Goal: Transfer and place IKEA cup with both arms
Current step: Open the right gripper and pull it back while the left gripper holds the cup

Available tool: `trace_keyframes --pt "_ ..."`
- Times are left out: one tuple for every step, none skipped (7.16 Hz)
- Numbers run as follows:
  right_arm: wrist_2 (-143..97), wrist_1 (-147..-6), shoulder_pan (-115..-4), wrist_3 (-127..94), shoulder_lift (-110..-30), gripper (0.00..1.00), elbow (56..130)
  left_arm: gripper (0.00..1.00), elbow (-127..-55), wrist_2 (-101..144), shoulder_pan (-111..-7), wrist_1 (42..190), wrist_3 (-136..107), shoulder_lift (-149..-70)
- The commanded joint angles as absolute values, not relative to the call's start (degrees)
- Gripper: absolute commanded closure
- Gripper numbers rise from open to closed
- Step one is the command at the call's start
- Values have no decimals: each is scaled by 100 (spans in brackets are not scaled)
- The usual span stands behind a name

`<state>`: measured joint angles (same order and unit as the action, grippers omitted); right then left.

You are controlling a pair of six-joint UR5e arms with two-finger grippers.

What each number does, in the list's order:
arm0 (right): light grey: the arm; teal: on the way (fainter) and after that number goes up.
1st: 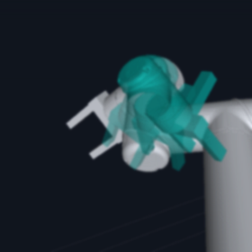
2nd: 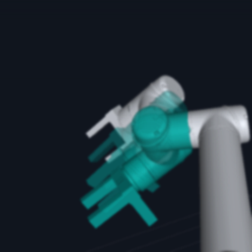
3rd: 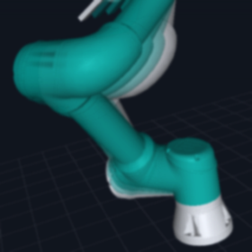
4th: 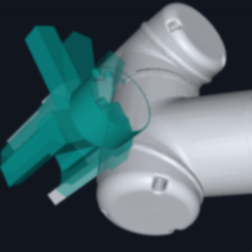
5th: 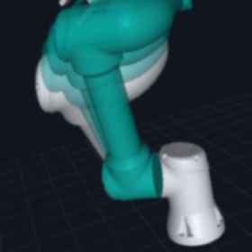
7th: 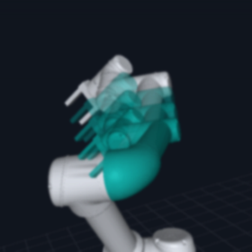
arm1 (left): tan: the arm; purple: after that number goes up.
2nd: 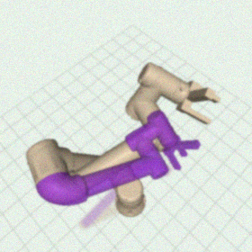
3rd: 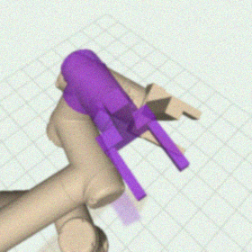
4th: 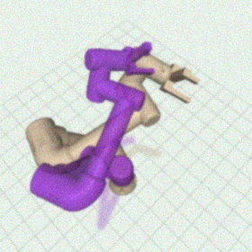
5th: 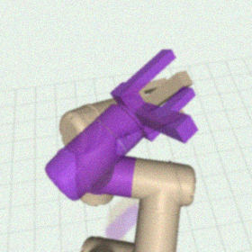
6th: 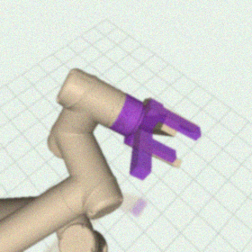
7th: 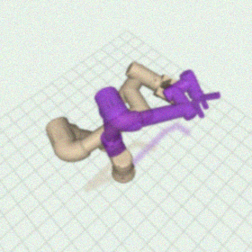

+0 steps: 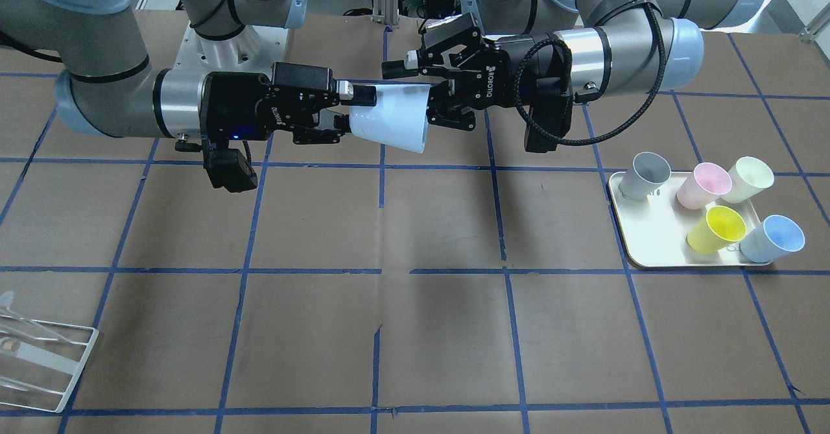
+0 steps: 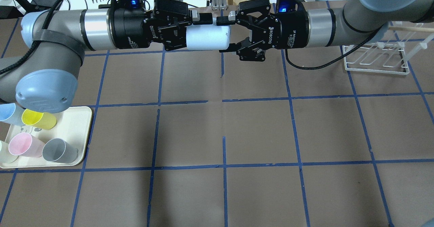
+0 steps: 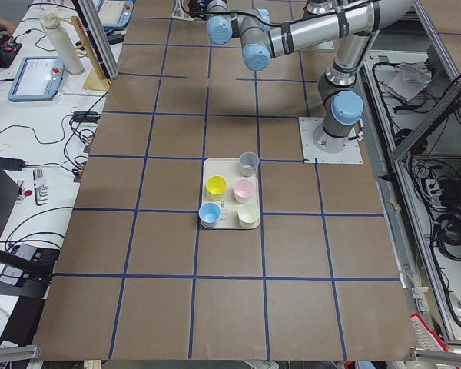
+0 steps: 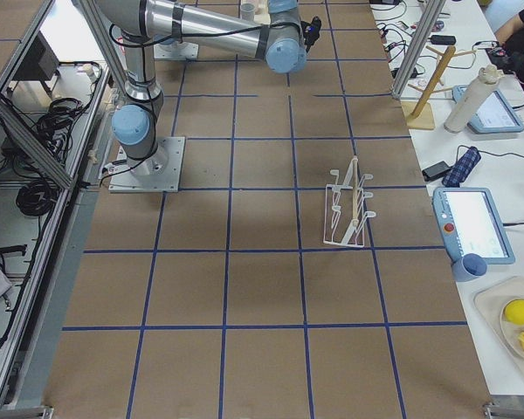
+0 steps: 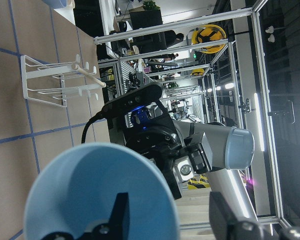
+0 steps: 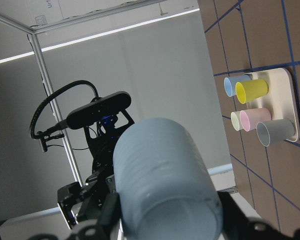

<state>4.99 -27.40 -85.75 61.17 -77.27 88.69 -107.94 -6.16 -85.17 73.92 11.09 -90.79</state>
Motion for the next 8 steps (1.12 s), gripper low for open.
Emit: trace_keyframes --pt "501 -2725 -8561 6108 -7734 31 8868 100 -10767 -615 -8508 7383 1072 -9062" --pt "501 -2725 -8561 6108 -7734 24 8868 100 -10810 -615 -8508 7235 1055 -9070" --pt "527 -2699 -8561 6117 -7734 0 8877 100 -10811 -615 -8499 7059 950 -9105" --pt "536 -2672 -8561 6108 -7734 0 8868 100 -10811 -624 -8482 7040 862 -9088" --pt "554 -2698 -8517 6108 -7734 0 8859 100 -10784 -694 -8438 7049 844 -9079" --pt "562 -2698 -8369 6108 -7734 0 8842 100 -10732 -1112 -8307 7040 757 -9053" --pt "1058 -2707 -8037 6100 -7734 0 8842 100 -10671 -1760 -8045 6901 408 -9001" --pt "2038 -2777 -7659 6108 -7734 0 8824 100 -10522 -2384 -7816 6708 91 -8991"
